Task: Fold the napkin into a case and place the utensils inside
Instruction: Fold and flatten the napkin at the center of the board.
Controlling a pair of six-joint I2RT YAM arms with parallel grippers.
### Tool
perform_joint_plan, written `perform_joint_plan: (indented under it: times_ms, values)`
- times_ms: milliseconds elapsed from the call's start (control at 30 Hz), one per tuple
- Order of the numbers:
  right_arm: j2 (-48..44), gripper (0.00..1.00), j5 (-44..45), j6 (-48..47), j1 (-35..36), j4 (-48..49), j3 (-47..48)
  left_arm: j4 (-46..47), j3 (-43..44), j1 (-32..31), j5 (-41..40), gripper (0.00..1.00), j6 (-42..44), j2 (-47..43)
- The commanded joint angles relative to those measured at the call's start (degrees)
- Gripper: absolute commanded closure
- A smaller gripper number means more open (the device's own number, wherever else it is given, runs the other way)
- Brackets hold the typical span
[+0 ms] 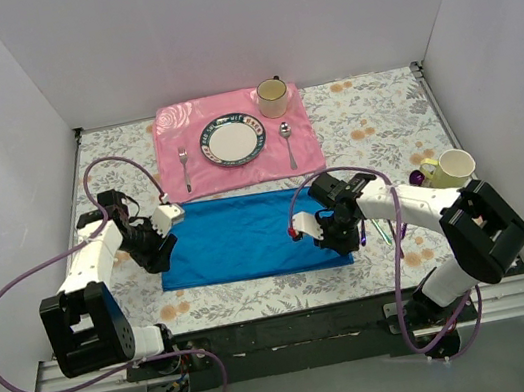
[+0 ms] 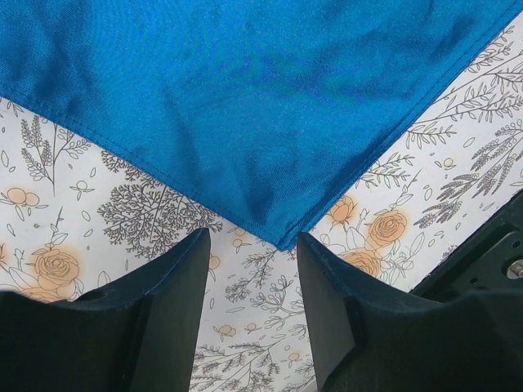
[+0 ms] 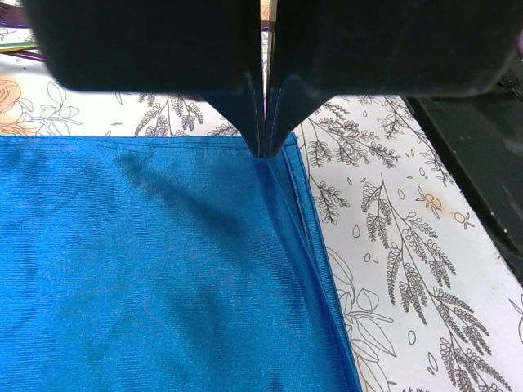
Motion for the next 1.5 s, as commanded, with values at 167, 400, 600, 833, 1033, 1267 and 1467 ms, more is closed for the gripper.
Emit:
perform_joint_plan:
  times_ms: [167,400,600,833,1033,1267,1467]
  values:
    - [-3.71,0.99,-0.84,-2.11,0.27,-3.49,-0.93,0.49,0.28,0.22,0.82,0.54,0.56,-0.31]
    - [-3.98,0.99,-0.67,-2.12,0.27,-3.93,-1.2,0.58,0.2,0.13,1.08,0.54,0.47,-0.22]
    - [-2.31,0.55,-1.46,-1.06,0.88,-2.7,-0.14,0.58,0.46,0.13,1.08,0.54,0.38,-0.13]
    - [0.33,0.54,-1.02,-0.36,2.29,-1.3,0.74,0.49,0.55,0.13,1.08,0.54,0.65,-0.22]
    - [1.12,0.61,1.44,-0.53,3.08,0.64,-0.58,0.49,0.37,0.13,1.17,0.54,0.65,-0.3]
    - [0.07,0.9,2.23,-0.36,3.08,-0.06,-0.58,0.75,0.11,0.13,1.17,0.54,0.73,-0.22]
    - [-1.95,0.99,1.8,-0.53,3.08,-2.78,-0.32,0.75,0.28,0.13,1.08,0.54,0.73,-0.22]
